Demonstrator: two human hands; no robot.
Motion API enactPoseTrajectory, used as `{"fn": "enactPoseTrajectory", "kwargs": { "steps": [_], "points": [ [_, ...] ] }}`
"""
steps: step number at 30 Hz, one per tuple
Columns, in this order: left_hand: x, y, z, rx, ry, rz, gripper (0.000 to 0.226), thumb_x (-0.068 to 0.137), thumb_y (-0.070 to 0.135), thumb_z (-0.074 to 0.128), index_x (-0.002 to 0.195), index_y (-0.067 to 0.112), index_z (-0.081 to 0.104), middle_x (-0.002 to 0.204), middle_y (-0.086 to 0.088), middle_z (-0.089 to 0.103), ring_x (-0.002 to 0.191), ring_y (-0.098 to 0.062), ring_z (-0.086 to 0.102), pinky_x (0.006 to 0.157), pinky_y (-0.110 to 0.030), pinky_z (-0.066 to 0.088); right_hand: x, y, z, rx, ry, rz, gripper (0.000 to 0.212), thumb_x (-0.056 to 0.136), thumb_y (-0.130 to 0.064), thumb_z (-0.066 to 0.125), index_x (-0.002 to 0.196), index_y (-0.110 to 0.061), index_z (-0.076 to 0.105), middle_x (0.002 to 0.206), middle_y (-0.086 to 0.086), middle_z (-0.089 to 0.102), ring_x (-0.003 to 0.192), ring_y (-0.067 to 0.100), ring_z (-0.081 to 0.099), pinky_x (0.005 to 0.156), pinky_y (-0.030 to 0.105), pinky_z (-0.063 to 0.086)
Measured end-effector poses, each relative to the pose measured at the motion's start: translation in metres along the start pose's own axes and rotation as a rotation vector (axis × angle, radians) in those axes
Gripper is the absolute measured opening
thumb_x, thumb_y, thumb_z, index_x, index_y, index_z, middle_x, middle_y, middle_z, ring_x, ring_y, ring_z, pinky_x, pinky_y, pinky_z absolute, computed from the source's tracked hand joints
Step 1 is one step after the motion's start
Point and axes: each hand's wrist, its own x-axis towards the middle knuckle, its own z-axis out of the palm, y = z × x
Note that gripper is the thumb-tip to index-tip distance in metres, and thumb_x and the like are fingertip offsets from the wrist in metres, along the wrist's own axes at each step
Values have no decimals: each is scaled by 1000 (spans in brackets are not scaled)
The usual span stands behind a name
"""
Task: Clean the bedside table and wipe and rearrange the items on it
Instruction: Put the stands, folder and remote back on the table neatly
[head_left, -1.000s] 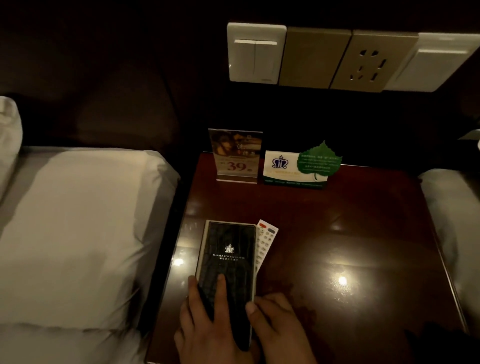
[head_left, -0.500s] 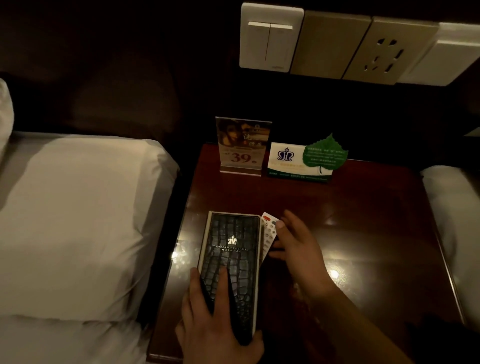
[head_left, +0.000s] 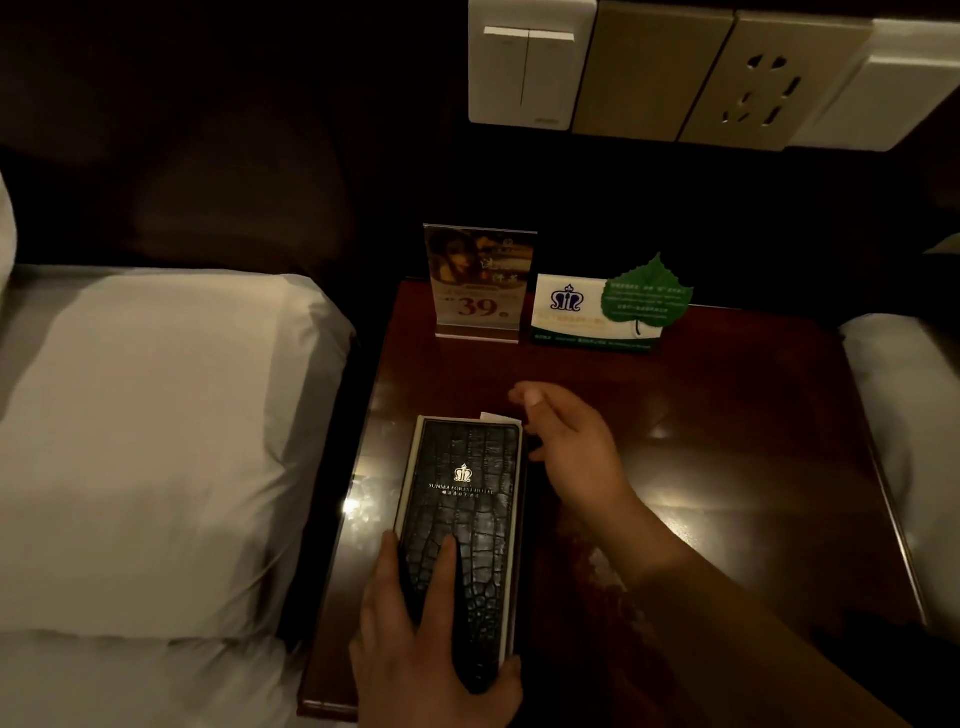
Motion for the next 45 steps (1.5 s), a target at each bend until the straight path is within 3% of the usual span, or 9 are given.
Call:
{"fn": "enactPoseTrajectory", "kwargs": {
  "steps": [5,12,16,19,23,26,29,38,45],
  "points": [
    [3,-3,3,59,-46,14,121,33,62,75,143,34,36,152,-26,37,125,-52,51,80,-70,50,-14,20,-4,133,81,97,25,99,-37,49,84,-42,70,91,-11,72,86,7,66,68,28,52],
    [3,8,3,197,-116,-5,129,19,64,82,137,28,44,143,-30,48,115,-53,59,70,-62,55,-23,22,10,81,-19,29,20,90,-56,48,96,-53,67,98,-21,72,92,-2,67,84,31,53],
    [5,2,1,251,-100,30,122,27,77,77,134,27,48,137,-29,54,108,-51,63,64,-62,57,-46,28,-2,146,131,112,17,96,-42,52,98,-50,67,101,-24,70,90,-4,66,69,19,51],
    [5,-9,-1,83,4,29,98,50,73,60,135,24,49,139,-22,54,110,-45,65,71,-59,58,-72,33,-3,106,124,132,19,97,-34,54,99,-49,66,99,-21,71,89,-2,67,66,17,53],
    [18,-36,-12,-340,106,-61,83,59,66,57,137,43,41,139,6,51,128,-27,52,102,-39,42,-100,38,12,-11,76,203,22,92,-43,58,108,-58,60,110,-22,66,100,-9,61,83,21,49],
    [25,-48,-16,-479,40,-13,93,63,63,59,147,39,27,139,21,44,134,-15,44,104,-27,32,-116,37,25,9,120,256,36,91,-41,58,111,-70,52,118,-36,58,113,-15,51,88,12,42],
    [21,-54,-12,-493,-12,15,99,64,64,60,151,37,21,147,23,36,138,-5,37,106,-22,29,-124,38,37,5,147,249,44,92,-36,59,122,-66,49,125,-30,53,122,-6,46,98,24,40],
    [18,-58,-6,-736,-27,32,77,78,54,61,148,53,29,153,27,36,141,5,32,109,-29,30,-136,56,23,73,74,258,34,93,-35,59,123,-52,59,130,-18,60,121,0,54,106,36,44],
    [15,-56,-4,-880,-86,28,79,78,52,61,150,43,31,151,25,40,141,2,35,115,-39,32,-151,50,28,47,-13,179,42,96,-44,50,128,-69,39,127,-24,46,120,-8,45,100,21,40]
  ]
}}
